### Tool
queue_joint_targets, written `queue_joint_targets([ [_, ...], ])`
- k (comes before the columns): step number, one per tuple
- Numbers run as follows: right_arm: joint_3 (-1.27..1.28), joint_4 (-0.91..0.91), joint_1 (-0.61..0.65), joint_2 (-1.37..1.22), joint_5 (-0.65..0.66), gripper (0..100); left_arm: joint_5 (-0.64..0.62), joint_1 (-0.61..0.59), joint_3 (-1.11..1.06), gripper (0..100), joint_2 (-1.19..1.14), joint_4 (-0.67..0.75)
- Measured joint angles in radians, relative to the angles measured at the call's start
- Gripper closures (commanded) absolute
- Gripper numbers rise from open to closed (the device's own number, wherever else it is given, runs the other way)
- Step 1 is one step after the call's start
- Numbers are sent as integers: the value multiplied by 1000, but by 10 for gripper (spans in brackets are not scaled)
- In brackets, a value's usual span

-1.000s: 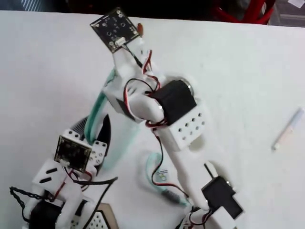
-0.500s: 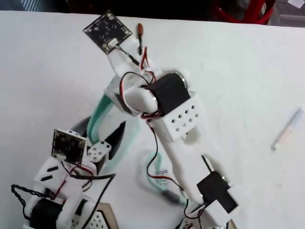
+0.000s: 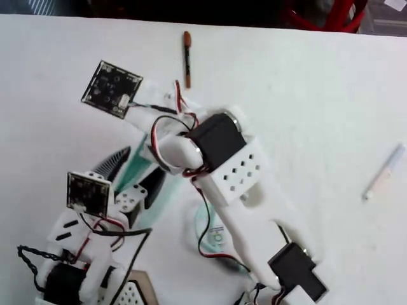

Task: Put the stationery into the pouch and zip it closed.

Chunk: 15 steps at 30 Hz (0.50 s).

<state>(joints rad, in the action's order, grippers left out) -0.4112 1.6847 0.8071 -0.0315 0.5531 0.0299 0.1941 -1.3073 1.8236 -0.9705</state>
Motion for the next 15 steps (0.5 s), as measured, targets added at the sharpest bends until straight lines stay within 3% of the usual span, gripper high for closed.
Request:
queue_joint_targets([
  [4, 8, -2, 3, 0, 14, 927, 0, -34, -3, 876, 0, 0],
  [8, 40, -5, 17, 0, 15, 846, -2, -54, -5, 865, 0, -3],
  [15, 43, -5, 35, -3, 15, 831, -2, -61, -5, 867, 0, -8],
])
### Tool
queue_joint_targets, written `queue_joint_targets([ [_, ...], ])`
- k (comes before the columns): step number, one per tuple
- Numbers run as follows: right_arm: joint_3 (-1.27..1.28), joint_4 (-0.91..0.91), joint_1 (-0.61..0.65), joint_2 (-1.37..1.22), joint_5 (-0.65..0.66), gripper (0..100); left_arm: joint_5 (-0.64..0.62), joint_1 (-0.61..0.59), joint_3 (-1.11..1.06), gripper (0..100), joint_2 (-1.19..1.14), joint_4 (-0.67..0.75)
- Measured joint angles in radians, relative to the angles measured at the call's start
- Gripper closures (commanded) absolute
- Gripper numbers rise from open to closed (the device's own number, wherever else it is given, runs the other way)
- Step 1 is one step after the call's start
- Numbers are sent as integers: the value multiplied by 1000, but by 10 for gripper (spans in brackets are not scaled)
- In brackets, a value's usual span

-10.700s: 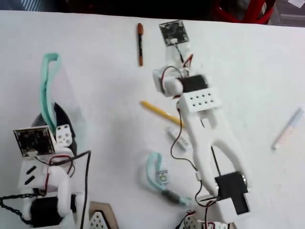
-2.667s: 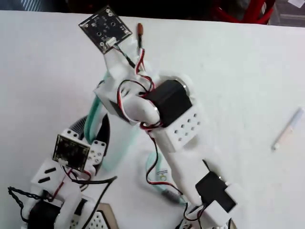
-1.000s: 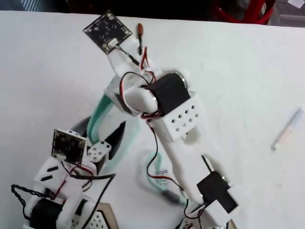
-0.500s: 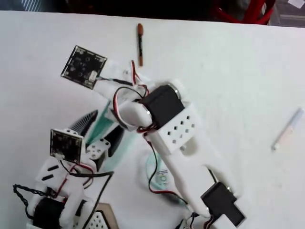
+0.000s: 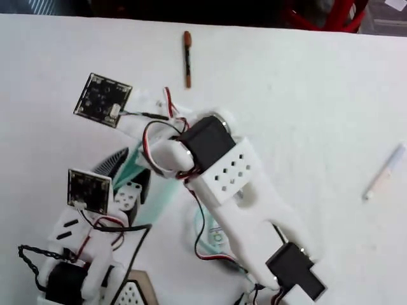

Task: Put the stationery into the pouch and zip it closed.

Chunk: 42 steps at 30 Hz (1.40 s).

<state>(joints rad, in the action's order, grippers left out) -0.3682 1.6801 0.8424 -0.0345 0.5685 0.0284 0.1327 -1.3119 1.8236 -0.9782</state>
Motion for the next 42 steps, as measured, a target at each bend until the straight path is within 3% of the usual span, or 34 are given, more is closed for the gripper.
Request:
queue_joint_targets([
  [6, 6, 3, 15, 78, 0, 670, 0, 0, 0, 869, 0, 0],
  [9, 25, 6, 34, 124, 0, 677, 0, 0, 0, 889, 0, 0],
  [12, 34, 6, 37, 163, 0, 687, 0, 0, 0, 987, 0, 0],
  [15, 17, 6, 37, 195, -3, 698, 0, 3, 0, 978, 0, 0],
  [23, -84, 20, -74, 207, -161, 741, 2, -34, 0, 977, 2, 3],
  [29, -84, 15, -84, 190, -181, 755, 2, -37, 0, 977, 3, 3],
  [35, -84, -135, -92, 241, -328, 755, 2, -37, 0, 977, 3, 3],
  [38, -84, -183, -141, 325, -423, 755, 2, -37, 0, 977, 3, 3],
  [42, -84, -164, -259, 417, -451, 755, 2, -37, -2, 978, -11, 40],
])
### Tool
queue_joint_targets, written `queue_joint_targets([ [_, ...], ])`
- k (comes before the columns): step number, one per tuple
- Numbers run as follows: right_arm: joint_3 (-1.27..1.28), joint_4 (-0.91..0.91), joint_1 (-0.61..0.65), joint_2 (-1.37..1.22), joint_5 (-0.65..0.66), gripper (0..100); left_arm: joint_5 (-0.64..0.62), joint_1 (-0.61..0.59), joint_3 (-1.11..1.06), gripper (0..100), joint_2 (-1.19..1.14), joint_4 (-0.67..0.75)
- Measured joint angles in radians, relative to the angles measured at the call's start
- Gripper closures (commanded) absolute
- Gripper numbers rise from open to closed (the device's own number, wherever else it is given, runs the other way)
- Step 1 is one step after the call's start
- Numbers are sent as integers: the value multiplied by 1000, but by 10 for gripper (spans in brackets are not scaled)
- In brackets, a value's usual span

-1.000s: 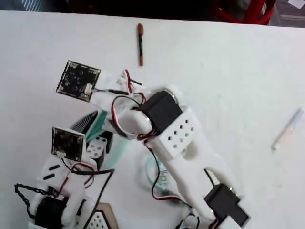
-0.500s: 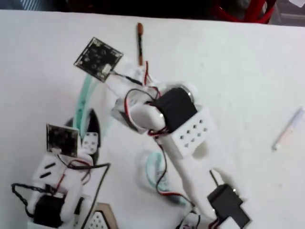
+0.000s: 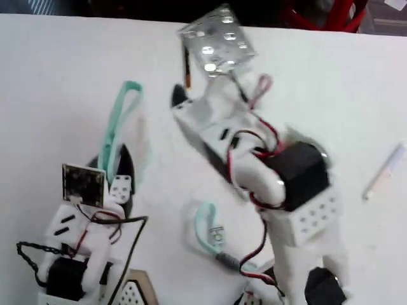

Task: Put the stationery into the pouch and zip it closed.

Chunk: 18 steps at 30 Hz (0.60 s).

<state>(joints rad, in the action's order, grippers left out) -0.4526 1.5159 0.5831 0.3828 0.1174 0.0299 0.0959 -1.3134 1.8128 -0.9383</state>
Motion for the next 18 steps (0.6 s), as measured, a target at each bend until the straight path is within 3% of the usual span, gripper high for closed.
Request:
queue_joint_targets([
  [6, 184, 84, -215, 23, 8, 755, -5, 78, 0, 979, 0, 144],
  [9, 345, 64, -304, 5, 104, 755, -5, 158, 0, 979, 0, 196],
  [18, 787, -152, -353, -74, 342, 755, -6, 281, -51, 979, 2, 233],
])
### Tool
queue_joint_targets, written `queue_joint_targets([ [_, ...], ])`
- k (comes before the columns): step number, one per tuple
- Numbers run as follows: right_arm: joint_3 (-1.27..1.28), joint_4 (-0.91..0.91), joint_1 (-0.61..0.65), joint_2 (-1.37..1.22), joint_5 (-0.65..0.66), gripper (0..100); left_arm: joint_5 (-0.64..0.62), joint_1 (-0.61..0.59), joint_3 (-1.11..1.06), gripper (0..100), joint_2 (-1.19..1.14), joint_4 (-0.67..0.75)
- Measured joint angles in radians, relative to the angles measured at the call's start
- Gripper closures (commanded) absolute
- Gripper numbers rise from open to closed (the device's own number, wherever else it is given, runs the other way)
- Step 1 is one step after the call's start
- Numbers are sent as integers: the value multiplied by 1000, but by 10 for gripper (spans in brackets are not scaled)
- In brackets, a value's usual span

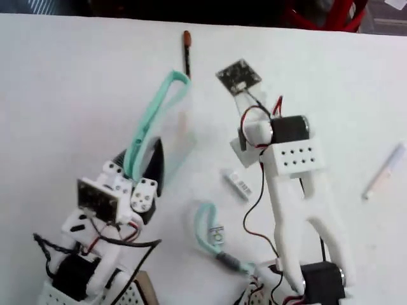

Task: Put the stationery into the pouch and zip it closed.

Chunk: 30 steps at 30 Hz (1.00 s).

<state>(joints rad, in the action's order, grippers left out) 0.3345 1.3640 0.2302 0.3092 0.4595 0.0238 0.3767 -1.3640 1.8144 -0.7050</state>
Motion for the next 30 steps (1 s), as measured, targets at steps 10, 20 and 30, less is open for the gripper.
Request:
queue_joint_targets([
  [10, 120, -181, 0, -282, 29, 777, 0, -69, -58, 978, -2, 2],
  [20, 132, -199, 40, -365, 2, 810, -2, -192, -94, 978, -2, 3],
  [30, 133, -232, 109, -468, 0, 875, -2, -207, -94, 978, -2, 3],
])
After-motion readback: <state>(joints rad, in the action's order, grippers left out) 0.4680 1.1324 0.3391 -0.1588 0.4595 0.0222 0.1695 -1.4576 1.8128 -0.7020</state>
